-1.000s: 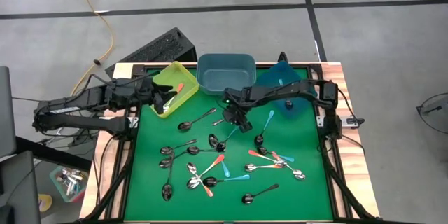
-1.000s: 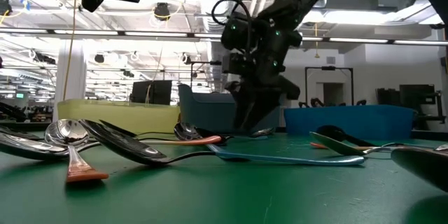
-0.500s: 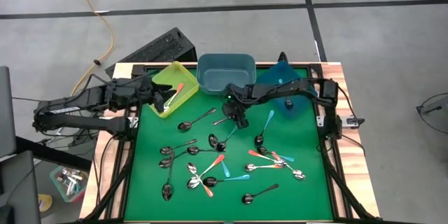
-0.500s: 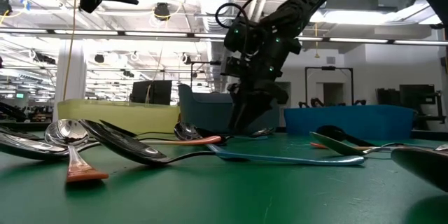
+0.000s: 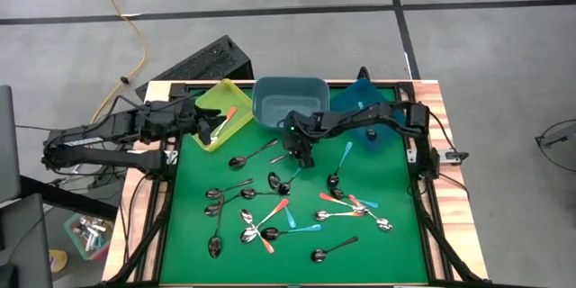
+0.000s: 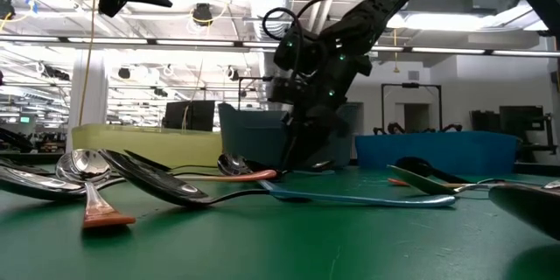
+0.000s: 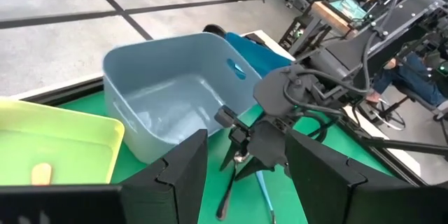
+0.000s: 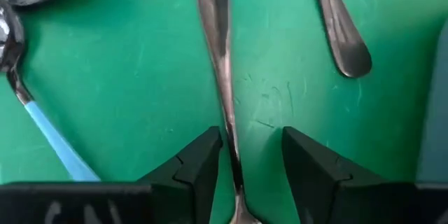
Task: Sort silverware by color (type)
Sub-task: Put the black spoon into the light blue bin
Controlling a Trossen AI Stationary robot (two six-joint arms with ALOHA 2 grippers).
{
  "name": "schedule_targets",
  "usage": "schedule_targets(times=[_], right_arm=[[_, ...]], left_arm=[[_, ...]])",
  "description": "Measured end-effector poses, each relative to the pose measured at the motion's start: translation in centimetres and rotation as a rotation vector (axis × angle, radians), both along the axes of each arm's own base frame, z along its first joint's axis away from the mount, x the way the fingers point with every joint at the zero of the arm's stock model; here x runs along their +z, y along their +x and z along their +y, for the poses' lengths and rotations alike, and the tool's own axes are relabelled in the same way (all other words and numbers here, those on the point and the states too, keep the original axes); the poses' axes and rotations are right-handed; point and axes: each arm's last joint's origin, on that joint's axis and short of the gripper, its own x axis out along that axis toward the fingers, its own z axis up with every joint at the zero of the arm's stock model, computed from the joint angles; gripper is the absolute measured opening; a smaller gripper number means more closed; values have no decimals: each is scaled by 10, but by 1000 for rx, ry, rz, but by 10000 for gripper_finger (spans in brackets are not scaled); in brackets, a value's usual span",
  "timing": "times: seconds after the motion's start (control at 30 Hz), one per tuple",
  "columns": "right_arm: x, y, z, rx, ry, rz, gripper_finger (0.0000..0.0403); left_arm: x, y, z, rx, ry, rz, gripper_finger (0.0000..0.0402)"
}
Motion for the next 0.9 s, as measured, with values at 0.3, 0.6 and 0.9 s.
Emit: schedule_targets(times=[0.3,0.6,0.9], right_arm=[[1,-1,2,-64,30,18,113],[0,-2,2,-123,42,30,31],[14,5,7,-108,50,80,9]], left_arm=[[0,-1,1,0,3,2,176],[0,-1,1,-9,20,11,176],[0,-1,1,-16,38,21,176]])
